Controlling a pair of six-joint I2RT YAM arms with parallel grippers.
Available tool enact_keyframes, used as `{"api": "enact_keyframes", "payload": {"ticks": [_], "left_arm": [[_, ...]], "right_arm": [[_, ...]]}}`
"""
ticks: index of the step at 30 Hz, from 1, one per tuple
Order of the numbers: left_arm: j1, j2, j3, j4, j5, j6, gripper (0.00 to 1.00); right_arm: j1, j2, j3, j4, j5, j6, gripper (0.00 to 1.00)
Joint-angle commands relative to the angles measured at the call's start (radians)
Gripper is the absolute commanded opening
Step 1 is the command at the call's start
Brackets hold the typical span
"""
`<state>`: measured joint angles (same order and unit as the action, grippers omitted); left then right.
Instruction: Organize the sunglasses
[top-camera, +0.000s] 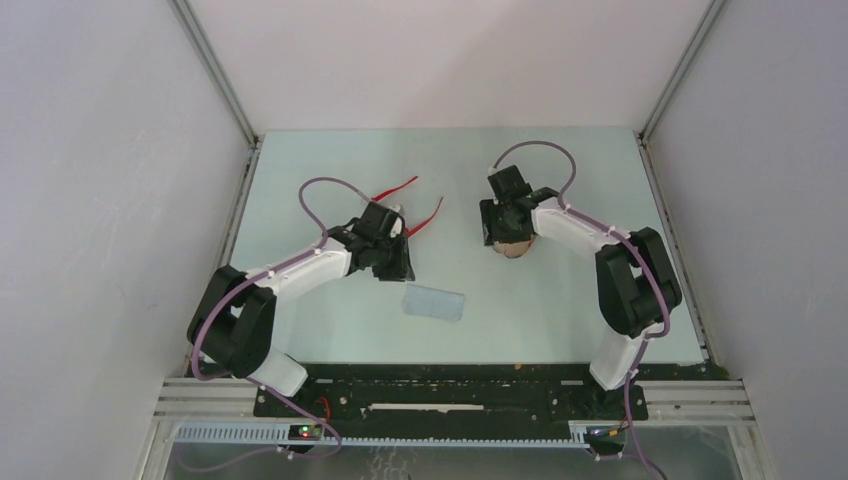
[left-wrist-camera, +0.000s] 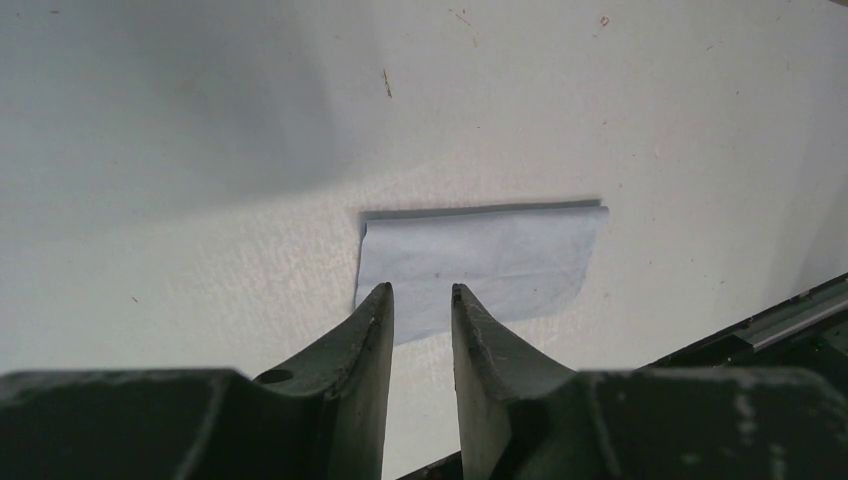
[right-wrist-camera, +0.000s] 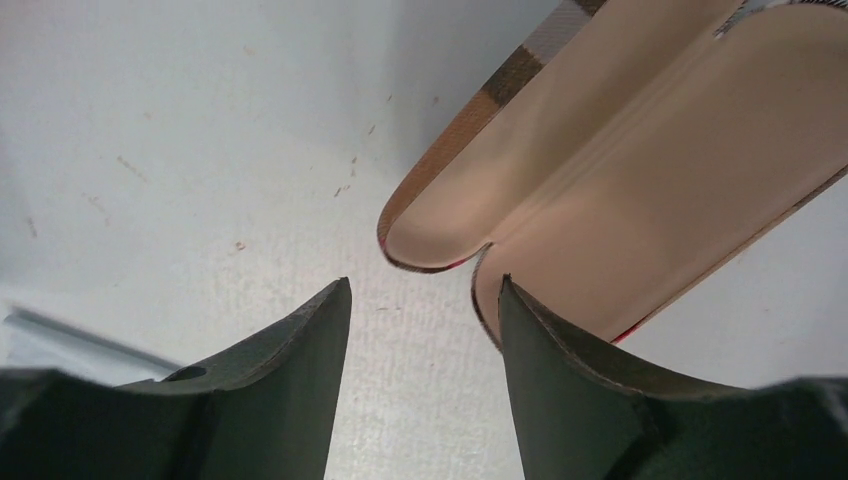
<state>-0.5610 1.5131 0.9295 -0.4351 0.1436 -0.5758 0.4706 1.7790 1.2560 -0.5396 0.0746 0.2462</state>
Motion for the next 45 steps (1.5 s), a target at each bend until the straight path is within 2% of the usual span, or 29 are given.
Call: {"api": "enact_keyframes", "payload": {"ticks": [1, 12, 27, 37, 45], "left_arm": [[-0.005, -0.017, -0.001, 0.007, 0.007, 0.015, 0.33], [-0.005, -0.009, 0.001, 0.009, 0.004, 0.019, 0.33], [-0.005, -0.002, -0.006, 0.013, -0.001, 0.027, 0.32], [0.003, -0.01, -0.02, 0.012, -0.007, 0.029, 0.32], [0.003, -0.02, -0.027, 0.007, -0.002, 0.03, 0.35]], "right_arm": [[-0.003, 0.052, 0.045, -0.075, 0.055, -0.066, 0.65], [0.03, 0.085, 0.046, -0.172, 0.071, -0.086, 0.65], [0.074, 0.085, 0.046, -0.145, -0.191, -0.045, 0.65], [0.12, 0.172, 0.164, -0.098, -0.288, 0.016, 0.65], [0.131, 0.233, 0.283, -0.08, -0.279, 0.052, 0.64]]}}
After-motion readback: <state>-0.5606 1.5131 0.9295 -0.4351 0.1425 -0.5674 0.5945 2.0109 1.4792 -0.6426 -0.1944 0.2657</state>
